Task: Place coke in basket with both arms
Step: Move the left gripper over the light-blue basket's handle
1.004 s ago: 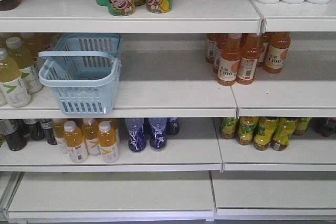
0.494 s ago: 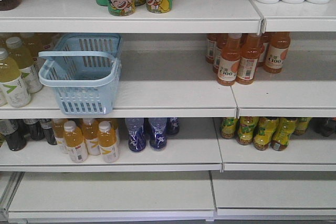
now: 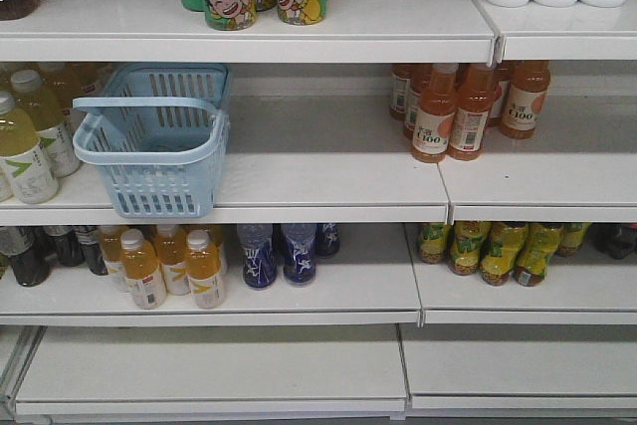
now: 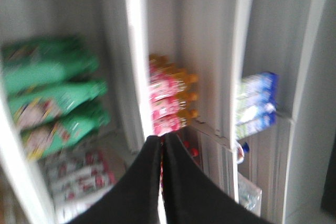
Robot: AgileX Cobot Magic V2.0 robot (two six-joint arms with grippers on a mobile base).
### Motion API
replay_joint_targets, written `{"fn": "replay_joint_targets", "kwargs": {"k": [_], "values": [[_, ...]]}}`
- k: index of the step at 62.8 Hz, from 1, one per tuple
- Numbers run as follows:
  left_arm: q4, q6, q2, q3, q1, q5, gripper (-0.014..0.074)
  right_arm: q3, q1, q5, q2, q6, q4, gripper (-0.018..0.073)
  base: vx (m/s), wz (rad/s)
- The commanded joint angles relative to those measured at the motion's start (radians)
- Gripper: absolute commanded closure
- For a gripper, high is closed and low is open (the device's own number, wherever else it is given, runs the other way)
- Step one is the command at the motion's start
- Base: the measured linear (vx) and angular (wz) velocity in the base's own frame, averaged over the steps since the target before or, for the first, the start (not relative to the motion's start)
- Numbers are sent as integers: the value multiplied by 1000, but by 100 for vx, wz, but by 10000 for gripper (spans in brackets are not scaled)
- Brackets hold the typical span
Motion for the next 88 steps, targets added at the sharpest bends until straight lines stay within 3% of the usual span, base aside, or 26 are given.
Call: {"fn": "replay_joint_targets", "kwargs": {"k": [1,7,15,24,28,32,39,45,62,78,88], "values": [[-13,214,37,-105,1,-25,603,15,1,-74,-15,-9,-4,564,0,0],[-32,236,105,-151,1,7,603,15,1,-74,-15,-9,-4,564,0,0],[-134,250,248,-190,1,78,604,15,1,-74,-15,-9,-4,564,0,0],[-188,379,409,-237,1,192,604,15,1,-74,-15,-9,-4,564,0,0],[-248,465,475,-247,1,229,604,15,1,-74,-15,-9,-4,564,0,0],[-357,574,539,-247,1,260,604,15,1,-74,-15,-9,-4,564,0,0],[-560,843,647,-247,1,279,604,15,1,-74,-15,-9,-4,564,0,0],[-565,974,734,-252,1,298,604,15,1,-74,-15,-9,-4,564,0,0],[-565,975,944,-252,1,346,589,15,1,-74,-15,-9,-4,564,0,0],[-565,931,1125,-259,1,400,475,15,1,-74,-15,-9,-4,564,0,0],[-565,932,1267,-374,1,440,432,15,1,-74,-15,-9,-4,564,0,0]]}}
